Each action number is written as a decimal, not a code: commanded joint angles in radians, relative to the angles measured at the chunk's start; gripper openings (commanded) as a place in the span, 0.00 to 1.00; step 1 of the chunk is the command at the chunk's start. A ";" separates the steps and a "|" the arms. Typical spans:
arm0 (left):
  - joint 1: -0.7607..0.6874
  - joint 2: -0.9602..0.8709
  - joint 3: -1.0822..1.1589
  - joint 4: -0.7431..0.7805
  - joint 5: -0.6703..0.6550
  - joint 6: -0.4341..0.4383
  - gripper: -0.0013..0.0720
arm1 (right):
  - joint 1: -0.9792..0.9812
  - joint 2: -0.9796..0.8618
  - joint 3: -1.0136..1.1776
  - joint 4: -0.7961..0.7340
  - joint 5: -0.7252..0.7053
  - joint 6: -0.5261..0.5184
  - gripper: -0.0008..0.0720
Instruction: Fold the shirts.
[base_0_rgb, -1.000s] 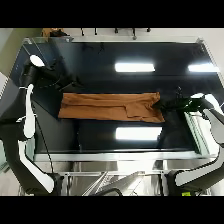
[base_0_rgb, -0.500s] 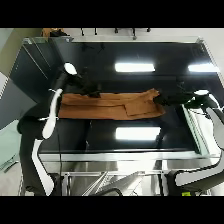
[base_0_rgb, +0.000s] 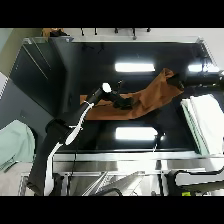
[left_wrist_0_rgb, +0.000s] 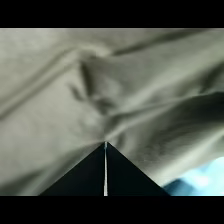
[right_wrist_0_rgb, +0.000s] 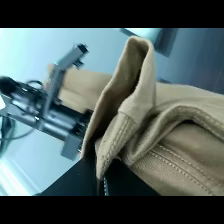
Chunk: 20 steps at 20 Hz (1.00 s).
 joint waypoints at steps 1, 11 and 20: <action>-0.006 0.059 0.001 -0.172 0.027 0.093 0.04 | 0.010 0.007 0.093 -0.023 0.056 0.073 0.04; 0.488 0.639 0.000 -0.286 -0.380 0.195 0.04 | 0.747 -0.118 0.096 0.017 -0.509 0.057 0.04; 0.533 0.797 -0.001 -0.207 -0.460 0.226 0.04 | 0.995 -0.278 0.097 0.018 -0.678 -0.050 0.70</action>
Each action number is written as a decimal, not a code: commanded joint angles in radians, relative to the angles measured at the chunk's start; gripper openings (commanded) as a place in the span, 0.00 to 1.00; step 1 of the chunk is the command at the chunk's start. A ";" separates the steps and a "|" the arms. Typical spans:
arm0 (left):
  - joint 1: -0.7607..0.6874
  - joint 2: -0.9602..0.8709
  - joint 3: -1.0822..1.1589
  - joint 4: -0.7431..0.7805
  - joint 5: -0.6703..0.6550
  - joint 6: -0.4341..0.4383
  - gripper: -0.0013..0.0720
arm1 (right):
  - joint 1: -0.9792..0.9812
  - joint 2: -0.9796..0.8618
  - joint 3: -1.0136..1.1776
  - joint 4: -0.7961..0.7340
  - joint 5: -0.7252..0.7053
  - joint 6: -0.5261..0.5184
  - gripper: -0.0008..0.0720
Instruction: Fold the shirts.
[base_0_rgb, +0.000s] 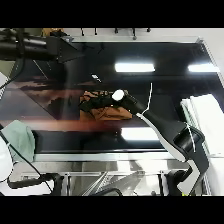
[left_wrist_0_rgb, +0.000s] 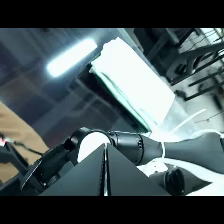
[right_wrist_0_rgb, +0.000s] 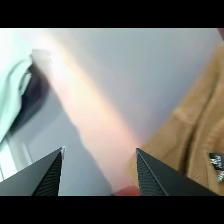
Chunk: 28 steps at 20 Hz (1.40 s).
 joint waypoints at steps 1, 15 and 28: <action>0.010 0.044 0.000 0.013 -0.025 0.013 0.04 | -0.062 0.064 0.001 -0.073 0.106 -0.002 0.70; 0.010 0.046 0.000 0.013 -0.067 0.020 0.05 | -0.642 0.079 -0.150 -0.330 0.513 0.210 0.93; 0.010 0.045 0.000 0.013 -0.084 0.021 0.05 | -0.494 -0.071 -0.129 -0.067 0.427 0.051 0.75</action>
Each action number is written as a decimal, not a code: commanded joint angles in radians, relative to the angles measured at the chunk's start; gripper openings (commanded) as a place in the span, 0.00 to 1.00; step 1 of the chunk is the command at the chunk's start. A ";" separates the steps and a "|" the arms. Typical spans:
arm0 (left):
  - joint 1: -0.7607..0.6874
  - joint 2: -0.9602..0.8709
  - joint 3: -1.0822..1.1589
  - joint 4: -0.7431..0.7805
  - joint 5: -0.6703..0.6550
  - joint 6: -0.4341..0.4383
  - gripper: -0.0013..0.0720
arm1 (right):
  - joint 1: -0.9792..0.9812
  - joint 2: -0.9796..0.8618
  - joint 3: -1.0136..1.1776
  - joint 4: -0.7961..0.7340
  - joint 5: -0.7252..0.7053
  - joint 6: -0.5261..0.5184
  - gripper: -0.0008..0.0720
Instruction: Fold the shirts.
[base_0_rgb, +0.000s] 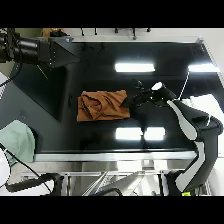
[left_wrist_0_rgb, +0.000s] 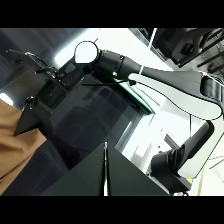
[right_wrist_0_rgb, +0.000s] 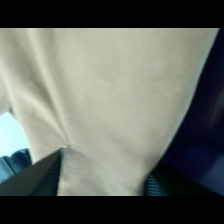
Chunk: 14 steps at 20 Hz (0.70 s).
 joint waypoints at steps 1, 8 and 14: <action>0.001 0.000 0.000 0.001 -0.013 0.000 0.05 | -0.006 -0.006 0.011 0.062 0.000 -0.032 0.75; 0.001 0.000 0.000 0.001 -0.050 0.009 0.05 | -0.106 -0.007 0.011 0.062 -0.032 -0.024 0.90; 0.001 -0.001 0.000 0.000 -0.022 0.027 0.05 | -0.079 -0.066 0.011 0.105 -0.064 -0.029 0.90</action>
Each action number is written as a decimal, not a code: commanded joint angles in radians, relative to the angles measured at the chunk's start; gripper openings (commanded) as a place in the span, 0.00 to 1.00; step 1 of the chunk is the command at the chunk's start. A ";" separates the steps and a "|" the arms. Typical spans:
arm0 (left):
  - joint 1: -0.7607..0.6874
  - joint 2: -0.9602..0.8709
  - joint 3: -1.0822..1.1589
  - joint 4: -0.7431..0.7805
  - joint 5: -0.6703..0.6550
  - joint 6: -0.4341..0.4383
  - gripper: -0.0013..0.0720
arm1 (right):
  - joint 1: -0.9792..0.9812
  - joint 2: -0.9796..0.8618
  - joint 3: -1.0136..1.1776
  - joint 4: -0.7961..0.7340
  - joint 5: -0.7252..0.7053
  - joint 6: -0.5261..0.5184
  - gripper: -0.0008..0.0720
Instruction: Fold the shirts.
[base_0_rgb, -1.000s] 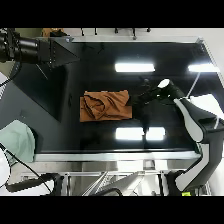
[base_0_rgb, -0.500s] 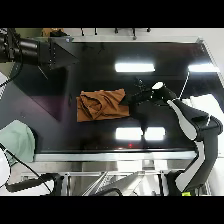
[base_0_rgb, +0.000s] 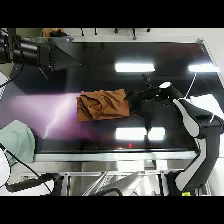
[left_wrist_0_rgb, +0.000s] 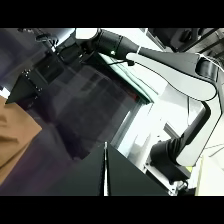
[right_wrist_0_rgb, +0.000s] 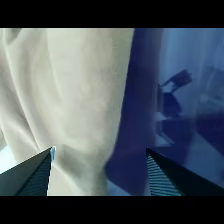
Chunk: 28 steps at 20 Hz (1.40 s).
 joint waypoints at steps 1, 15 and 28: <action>0.001 -0.001 0.000 0.000 0.010 0.011 0.05 | 0.025 -0.047 0.000 0.022 -0.013 -0.001 0.89; 0.001 -0.002 0.000 0.000 0.008 0.012 0.05 | 0.030 0.257 0.208 0.098 0.129 0.016 0.04; 0.000 -0.002 0.000 0.000 -0.016 0.012 0.04 | -0.742 0.397 0.500 -0.134 0.024 0.445 0.04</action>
